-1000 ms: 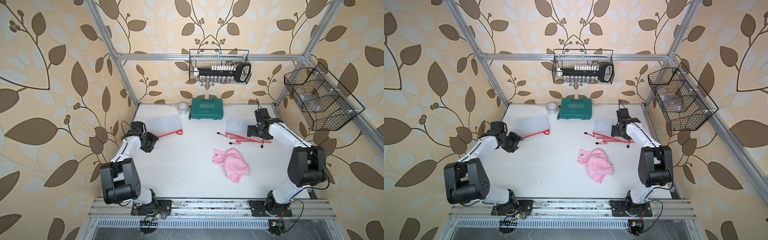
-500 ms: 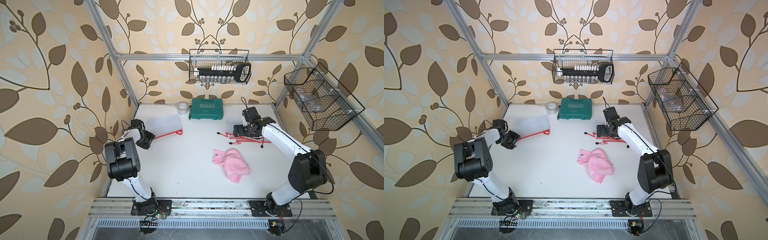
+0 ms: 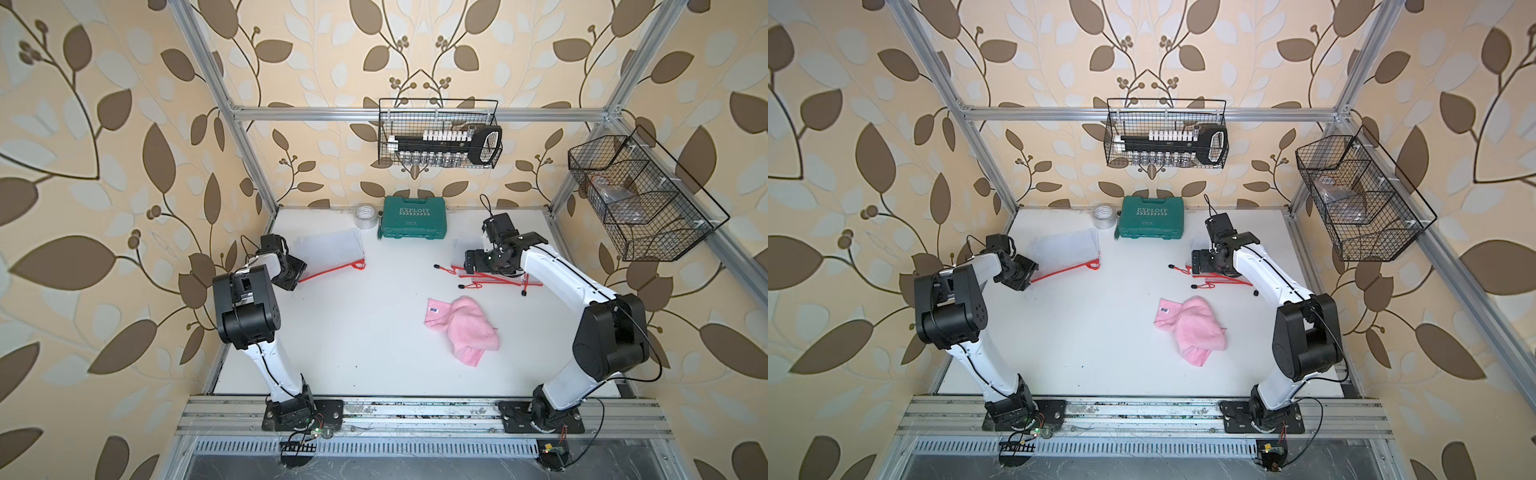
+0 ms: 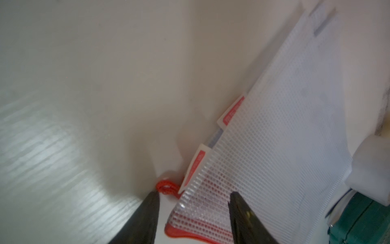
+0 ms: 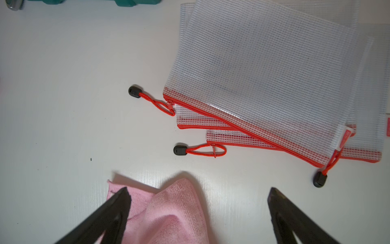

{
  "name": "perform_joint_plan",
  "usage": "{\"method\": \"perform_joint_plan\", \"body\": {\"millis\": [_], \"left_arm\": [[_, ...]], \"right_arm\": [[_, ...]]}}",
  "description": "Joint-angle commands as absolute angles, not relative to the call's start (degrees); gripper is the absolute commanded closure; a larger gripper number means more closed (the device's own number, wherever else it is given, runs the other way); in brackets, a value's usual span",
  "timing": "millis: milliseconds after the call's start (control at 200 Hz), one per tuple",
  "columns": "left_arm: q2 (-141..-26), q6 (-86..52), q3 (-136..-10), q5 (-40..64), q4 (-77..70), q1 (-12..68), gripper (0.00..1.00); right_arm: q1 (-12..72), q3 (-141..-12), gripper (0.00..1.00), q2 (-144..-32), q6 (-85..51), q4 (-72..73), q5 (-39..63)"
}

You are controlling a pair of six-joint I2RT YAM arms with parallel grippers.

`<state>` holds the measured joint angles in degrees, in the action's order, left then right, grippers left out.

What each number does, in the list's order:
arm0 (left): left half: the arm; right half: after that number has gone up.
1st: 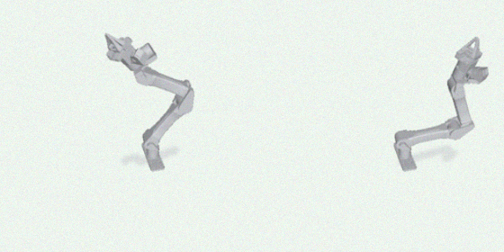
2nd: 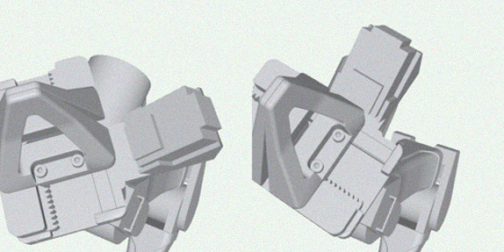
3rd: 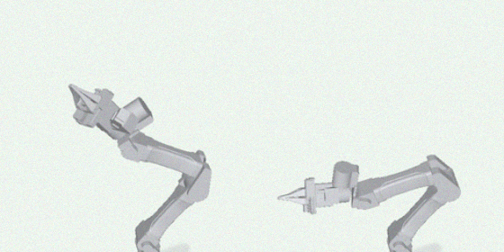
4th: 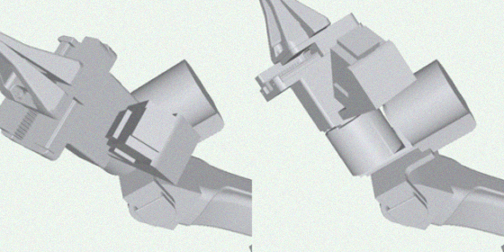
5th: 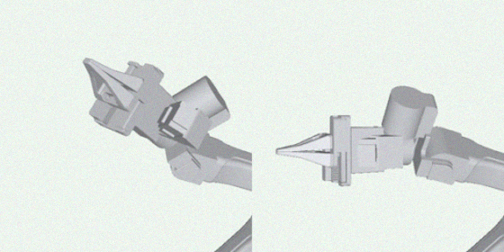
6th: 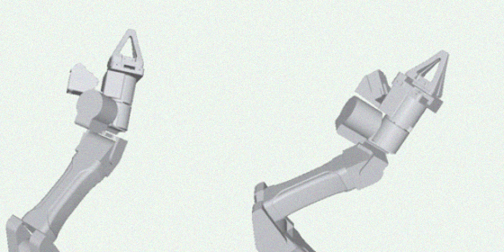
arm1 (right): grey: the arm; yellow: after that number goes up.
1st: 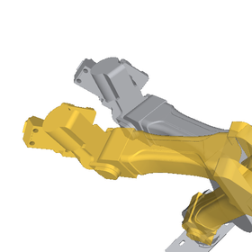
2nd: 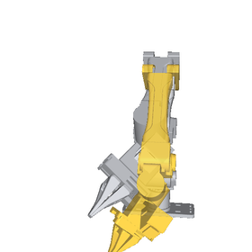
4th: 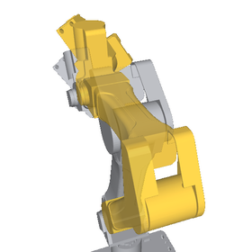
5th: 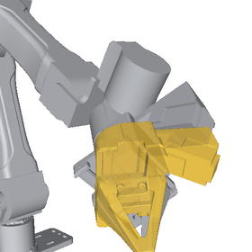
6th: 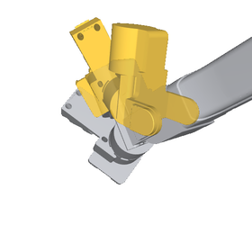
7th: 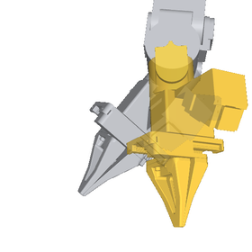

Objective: Wipe the document bag
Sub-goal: Pick up the document bag.

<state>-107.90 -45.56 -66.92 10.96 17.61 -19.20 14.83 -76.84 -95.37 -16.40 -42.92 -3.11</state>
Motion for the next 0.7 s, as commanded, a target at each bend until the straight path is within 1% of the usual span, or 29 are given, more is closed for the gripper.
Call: {"method": "perform_joint_plan", "body": {"millis": [0,390,510,590,695], "left_arm": [[-110.65,-46.64,-65.75,10.34,18.03,-19.51,0.46],[-109.74,-48.60,-59.41,18.16,11.76,-19.26,0.58],[-109.61,-48.60,-58.59,19.87,10.71,-18.90,0.61],[-109.38,-48.58,-57.92,20.84,9.64,-18.81,0.66],[-109.33,-48.38,-57.48,22.13,9.06,-18.72,0.68]], "right_arm": [[14.95,-79.48,0.02,-96.58,-15.56,-43.41,-2.11],[15.54,-79.48,0.02,-97.22,-15.02,-43.18,-1.43],[15.82,-79.35,0.02,-97.60,-15.20,-43.20,-1.32],[16.25,-79.35,0.02,-97.70,-15.21,-43.07,-1.40],[16.52,-79.54,0.02,-97.90,-15.23,-43.07,-1.34]]}}
